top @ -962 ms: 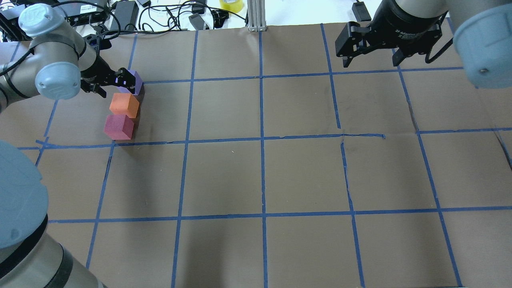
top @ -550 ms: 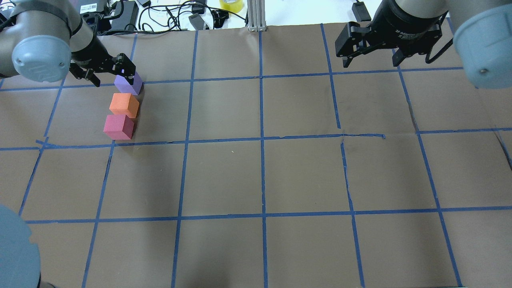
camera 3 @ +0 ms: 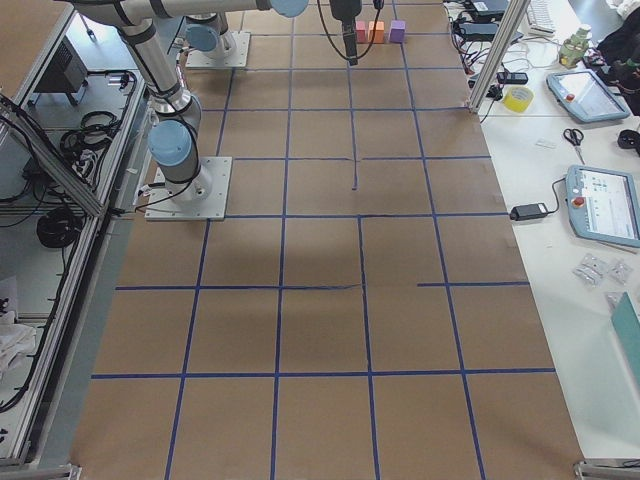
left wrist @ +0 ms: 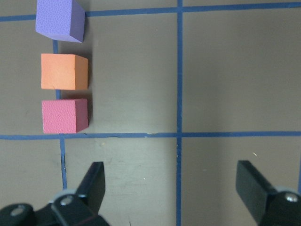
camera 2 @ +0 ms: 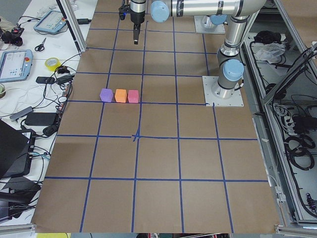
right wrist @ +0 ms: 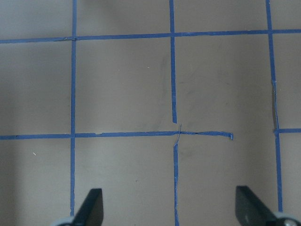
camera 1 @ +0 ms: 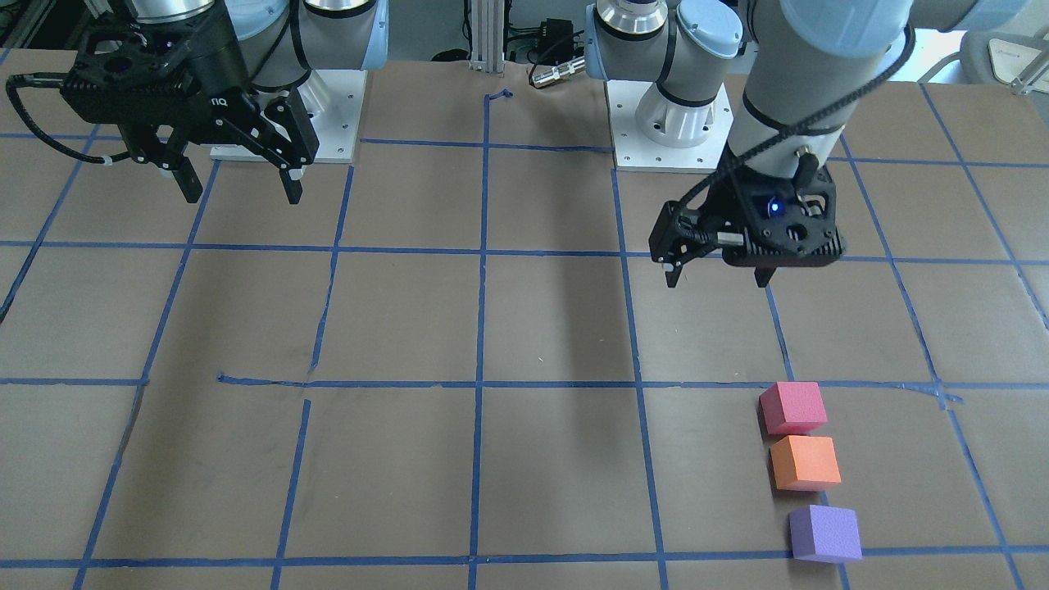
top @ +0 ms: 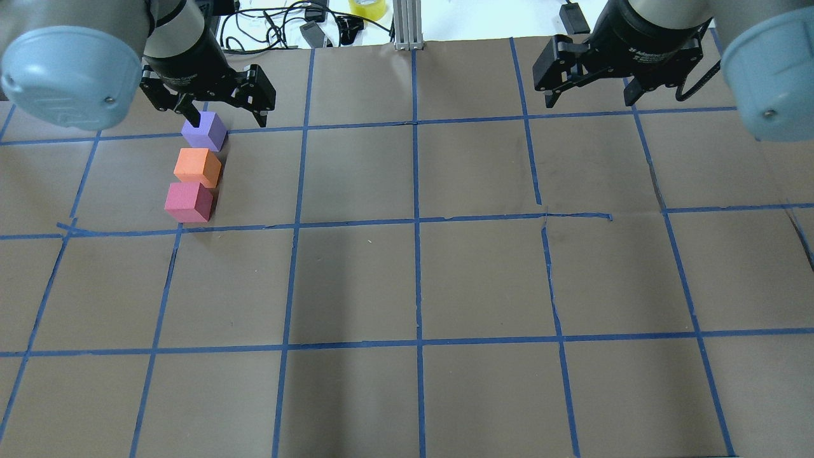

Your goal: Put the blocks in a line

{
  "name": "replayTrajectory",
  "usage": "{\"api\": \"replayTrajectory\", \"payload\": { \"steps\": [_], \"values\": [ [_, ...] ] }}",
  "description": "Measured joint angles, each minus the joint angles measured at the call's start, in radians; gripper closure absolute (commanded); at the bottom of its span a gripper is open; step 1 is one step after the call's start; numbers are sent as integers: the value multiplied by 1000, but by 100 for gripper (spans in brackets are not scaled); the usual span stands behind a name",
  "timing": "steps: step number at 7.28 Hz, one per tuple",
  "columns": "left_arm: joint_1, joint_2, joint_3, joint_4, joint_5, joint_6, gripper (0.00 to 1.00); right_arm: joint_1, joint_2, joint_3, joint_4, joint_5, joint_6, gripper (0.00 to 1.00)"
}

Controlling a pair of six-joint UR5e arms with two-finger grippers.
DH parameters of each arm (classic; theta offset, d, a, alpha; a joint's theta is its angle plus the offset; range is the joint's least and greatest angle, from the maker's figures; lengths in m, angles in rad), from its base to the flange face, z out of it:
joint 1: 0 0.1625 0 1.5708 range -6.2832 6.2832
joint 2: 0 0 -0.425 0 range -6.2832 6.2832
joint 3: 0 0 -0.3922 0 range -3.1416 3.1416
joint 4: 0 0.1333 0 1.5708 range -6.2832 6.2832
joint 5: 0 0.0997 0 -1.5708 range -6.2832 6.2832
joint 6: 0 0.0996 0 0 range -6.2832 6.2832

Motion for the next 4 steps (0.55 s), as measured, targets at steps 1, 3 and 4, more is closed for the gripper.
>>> {"api": "replayTrajectory", "payload": {
  "steps": [1, 3, 4],
  "values": [
    [-7, 39, 21, -81, -4, -16, 0, 0, 0, 0, -1, 0, 0, 0],
    [-8, 84, 36, -156, -22, -28, 0, 0, 0, 0, 0, 0, 0, 0],
    [-7, 96, 33, -164, -23, -29, 0, 0, 0, 0, 0, 0, 0, 0]
  ]
}}
